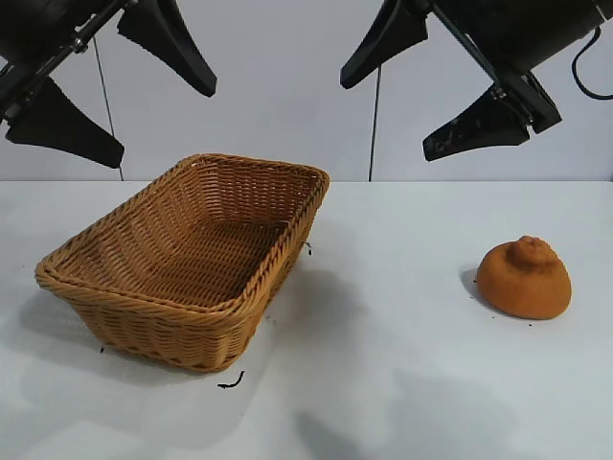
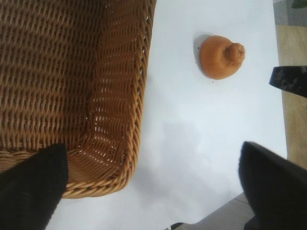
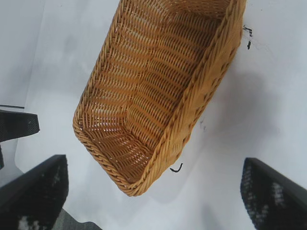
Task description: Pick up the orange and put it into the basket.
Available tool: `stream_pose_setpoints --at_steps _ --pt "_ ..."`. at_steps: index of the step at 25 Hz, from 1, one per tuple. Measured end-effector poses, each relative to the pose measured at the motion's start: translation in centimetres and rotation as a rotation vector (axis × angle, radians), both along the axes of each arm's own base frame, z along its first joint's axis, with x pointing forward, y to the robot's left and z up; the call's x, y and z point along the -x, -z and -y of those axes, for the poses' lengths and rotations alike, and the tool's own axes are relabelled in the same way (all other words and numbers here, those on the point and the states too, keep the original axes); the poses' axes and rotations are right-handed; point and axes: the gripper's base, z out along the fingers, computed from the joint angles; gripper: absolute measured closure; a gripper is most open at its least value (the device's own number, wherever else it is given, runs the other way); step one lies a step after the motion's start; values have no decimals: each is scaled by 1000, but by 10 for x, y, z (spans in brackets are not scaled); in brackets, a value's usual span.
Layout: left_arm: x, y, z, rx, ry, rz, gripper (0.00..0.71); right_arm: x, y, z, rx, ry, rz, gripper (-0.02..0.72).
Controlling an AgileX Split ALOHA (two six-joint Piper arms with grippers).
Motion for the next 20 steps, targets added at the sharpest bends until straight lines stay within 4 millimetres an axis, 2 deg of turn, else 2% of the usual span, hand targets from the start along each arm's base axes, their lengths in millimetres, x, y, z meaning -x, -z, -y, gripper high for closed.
stream_pose_setpoints --at_steps 12,16,20 --pt "2 -4 -2 13 -50 -24 18 0 0 0 0 0 0 8" --pt "15 -9 -3 2 -111 -65 18 0 0 0 0 0 0 8" --pt "37 -3 1 -28 -191 -152 18 -1 0 0 1 6 5 8"
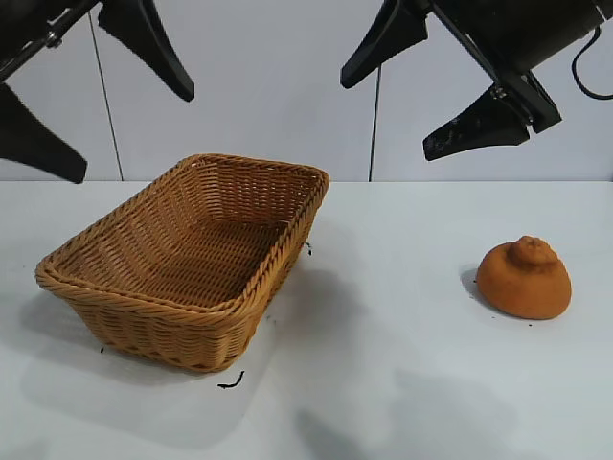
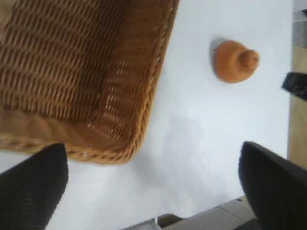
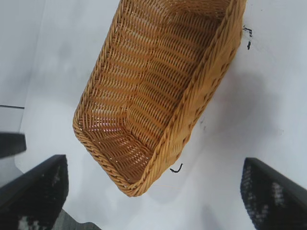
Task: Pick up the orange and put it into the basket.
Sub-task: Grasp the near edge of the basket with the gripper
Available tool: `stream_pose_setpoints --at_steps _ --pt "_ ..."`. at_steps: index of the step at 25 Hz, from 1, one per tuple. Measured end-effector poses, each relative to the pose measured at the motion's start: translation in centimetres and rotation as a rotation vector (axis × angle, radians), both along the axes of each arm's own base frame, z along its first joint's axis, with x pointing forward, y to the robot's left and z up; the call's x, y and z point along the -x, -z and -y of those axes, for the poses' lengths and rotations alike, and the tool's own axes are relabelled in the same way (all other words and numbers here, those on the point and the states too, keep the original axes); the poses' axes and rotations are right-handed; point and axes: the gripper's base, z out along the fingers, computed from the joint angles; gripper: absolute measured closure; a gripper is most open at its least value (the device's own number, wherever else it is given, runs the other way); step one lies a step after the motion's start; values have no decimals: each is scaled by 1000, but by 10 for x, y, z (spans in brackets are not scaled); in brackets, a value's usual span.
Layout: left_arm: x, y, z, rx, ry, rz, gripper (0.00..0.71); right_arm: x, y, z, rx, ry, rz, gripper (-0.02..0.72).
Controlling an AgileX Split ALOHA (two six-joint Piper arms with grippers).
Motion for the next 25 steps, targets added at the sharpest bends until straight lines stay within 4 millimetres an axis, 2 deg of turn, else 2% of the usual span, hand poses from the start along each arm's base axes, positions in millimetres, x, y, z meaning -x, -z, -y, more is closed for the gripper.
stream_pose_setpoints --at_steps 4,10,14,20,25 --pt "6 5 4 -30 -175 -92 18 0 0 0 1 0 1 8" --pt "1 10 -6 -23 -538 -187 18 0 0 0 1 1 1 8" --pt "0 11 -9 19 -689 -231 18 0 0 0 1 1 1 8" --pt "-2 17 -8 37 -752 -276 18 0 0 0 1 2 2 8" --pt "-8 44 4 -16 -755 -358 18 0 0 0 1 2 2 8"
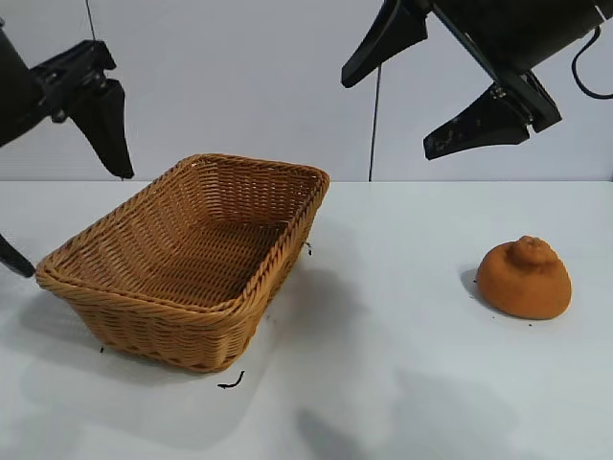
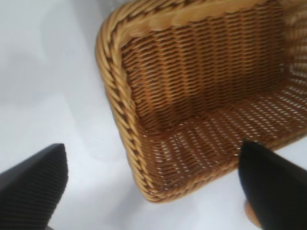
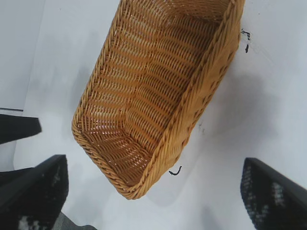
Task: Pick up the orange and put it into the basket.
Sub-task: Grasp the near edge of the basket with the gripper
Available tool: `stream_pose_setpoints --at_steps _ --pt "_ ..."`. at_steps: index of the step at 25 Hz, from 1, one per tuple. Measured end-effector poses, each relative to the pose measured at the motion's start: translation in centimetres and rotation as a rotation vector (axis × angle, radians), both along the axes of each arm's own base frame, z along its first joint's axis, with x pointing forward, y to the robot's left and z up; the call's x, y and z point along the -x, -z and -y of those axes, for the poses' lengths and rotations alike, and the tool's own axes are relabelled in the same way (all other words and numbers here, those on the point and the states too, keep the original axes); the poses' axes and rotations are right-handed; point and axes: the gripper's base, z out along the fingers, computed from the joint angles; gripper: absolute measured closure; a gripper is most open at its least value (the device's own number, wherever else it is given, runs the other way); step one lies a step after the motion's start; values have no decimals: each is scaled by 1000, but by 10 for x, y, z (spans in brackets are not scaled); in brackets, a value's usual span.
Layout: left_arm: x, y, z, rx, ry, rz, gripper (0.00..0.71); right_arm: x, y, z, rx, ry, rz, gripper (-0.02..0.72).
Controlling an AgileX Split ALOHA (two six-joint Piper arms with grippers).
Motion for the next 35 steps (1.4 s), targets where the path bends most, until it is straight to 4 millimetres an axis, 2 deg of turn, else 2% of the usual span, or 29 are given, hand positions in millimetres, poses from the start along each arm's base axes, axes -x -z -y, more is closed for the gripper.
stream_pose_setpoints --at_steps 8,19,26,29,32,35 --pt "-3 40 21 -29 -39 -124 18 0 0 0 0 1 1 8" --pt "-18 85 31 -23 -106 -163 18 0 0 0 0 1 1 8" --pt "-21 104 32 -19 -182 -192 18 0 0 0 0 1 1 8" --pt "-22 105 32 -22 -177 -180 22 0 0 0 0 1 1 8" --pt "-23 105 32 -17 -184 -173 95 0 0 0 0 1 1 8" --pt "-23 106 32 -12 -191 -167 210 0 0 0 0 1 1 8"
